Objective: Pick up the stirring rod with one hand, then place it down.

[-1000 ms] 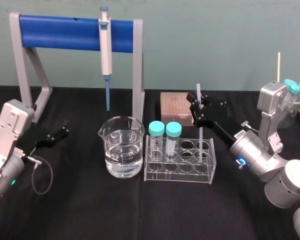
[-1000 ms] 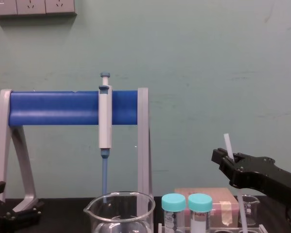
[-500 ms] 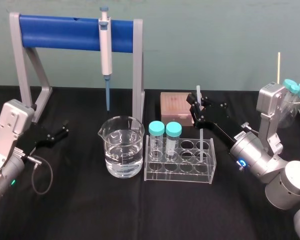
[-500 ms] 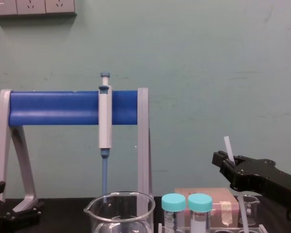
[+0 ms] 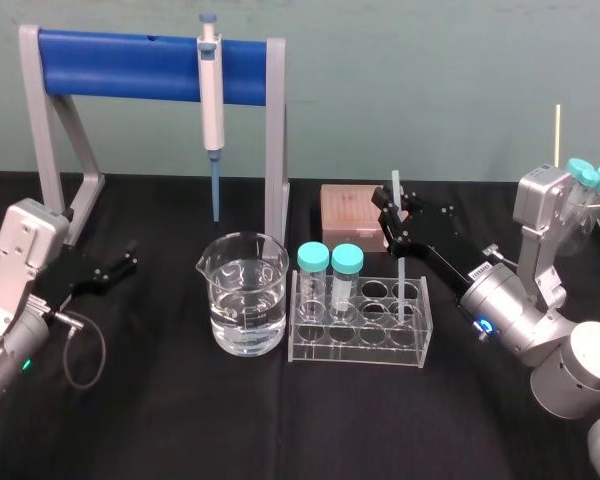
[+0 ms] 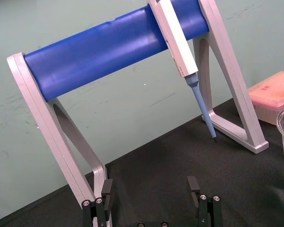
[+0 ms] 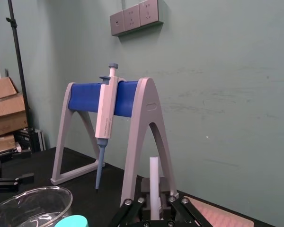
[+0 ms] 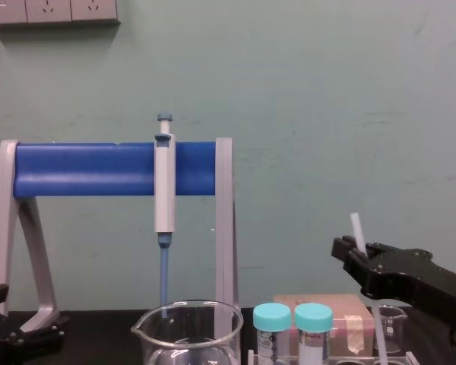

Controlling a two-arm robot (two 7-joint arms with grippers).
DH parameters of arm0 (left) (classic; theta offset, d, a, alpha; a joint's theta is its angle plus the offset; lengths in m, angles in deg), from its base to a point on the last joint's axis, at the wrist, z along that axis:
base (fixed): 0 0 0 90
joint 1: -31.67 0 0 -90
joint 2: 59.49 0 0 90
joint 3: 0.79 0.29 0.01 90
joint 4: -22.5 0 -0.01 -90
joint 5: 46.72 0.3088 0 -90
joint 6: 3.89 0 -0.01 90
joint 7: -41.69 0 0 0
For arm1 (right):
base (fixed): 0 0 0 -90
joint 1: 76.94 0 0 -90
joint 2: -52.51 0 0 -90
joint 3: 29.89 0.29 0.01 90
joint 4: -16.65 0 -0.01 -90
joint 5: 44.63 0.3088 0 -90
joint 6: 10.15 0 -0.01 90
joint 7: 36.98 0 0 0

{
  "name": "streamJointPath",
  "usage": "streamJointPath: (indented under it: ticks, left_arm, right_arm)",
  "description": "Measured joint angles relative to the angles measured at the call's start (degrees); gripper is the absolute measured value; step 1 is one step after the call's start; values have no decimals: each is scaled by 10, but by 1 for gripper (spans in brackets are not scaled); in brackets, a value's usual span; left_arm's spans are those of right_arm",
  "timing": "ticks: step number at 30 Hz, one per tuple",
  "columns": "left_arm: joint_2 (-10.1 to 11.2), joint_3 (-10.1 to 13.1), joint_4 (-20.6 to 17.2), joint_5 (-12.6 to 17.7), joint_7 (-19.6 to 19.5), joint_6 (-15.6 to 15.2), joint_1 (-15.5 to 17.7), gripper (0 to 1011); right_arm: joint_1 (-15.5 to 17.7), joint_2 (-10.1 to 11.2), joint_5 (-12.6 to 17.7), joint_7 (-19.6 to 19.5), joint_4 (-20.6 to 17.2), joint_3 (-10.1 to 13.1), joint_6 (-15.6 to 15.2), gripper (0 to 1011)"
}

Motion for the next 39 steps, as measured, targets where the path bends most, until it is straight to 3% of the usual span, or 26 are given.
streamJointPath:
  ticks: [27,30,39]
  left_arm:
    - [0,0,0,0,0,0,0,1000]
    - [0,0,0,0,0,0,0,1000]
    - [0,0,0,0,0,0,0,1001]
  right_arm:
    - [0,0,2,2,1,0,1,941]
    - [0,0,2,2,1,0,1,1000]
    - [0,0,2,2,1,0,0,1002]
